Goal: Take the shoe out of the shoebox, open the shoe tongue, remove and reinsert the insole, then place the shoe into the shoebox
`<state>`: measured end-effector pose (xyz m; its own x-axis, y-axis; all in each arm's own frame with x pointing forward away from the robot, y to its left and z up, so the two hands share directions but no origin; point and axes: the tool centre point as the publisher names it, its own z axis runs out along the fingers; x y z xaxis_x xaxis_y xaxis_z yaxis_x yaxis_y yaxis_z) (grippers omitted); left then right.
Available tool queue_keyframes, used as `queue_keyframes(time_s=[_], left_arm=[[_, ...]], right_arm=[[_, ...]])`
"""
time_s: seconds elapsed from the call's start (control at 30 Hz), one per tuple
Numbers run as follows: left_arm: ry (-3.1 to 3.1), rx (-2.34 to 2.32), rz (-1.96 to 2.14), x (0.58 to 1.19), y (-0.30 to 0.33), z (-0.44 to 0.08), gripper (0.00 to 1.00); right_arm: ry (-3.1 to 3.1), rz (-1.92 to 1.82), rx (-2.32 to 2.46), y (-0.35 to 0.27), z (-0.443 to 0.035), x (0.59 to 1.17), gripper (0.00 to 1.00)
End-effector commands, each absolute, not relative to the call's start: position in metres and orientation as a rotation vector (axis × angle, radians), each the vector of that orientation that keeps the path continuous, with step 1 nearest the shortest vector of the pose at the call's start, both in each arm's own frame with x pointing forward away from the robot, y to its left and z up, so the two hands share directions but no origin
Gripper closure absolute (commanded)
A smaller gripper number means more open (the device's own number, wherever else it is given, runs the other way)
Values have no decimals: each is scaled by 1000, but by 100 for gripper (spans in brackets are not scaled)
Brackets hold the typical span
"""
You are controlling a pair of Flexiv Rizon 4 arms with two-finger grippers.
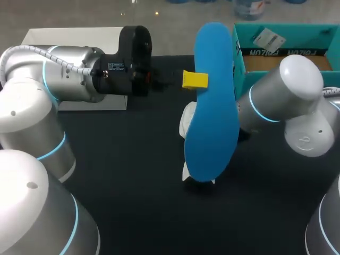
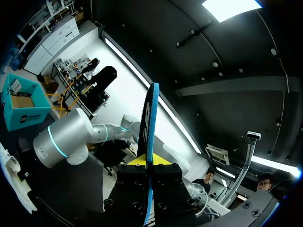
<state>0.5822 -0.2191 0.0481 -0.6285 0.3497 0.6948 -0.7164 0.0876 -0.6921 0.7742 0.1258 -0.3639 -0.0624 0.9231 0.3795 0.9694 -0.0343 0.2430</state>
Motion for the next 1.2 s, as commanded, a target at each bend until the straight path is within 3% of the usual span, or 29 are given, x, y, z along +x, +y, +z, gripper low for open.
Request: queue_keyframes(time_s=[0.03, 0.6, 0.63, 0.67, 0.7, 1.2], left_arm=[[-1554, 375, 1665, 582, -220, 48, 100], [-1554, 375, 1665, 582, -220, 48, 100], [-1554, 375, 1665, 582, -220, 48, 100], [-1554, 375, 1665, 582, -220, 48, 100], [-1554, 375, 1665, 582, -220, 48, 100], [-1554, 375, 1665, 582, -220, 48, 100]], right_arm=[[-2098, -679, -2061, 130, -380, 784, 100], [-2078, -623, -2038, 130, -397, 790, 100], [-2079, -626, -2038, 131, -395, 789, 87], [-2081, -625, -2036, 131, -394, 788, 53], [-2083, -625, -2034, 131, -392, 787, 0], [-2099, -864, -1915, 118, -348, 767, 0]])
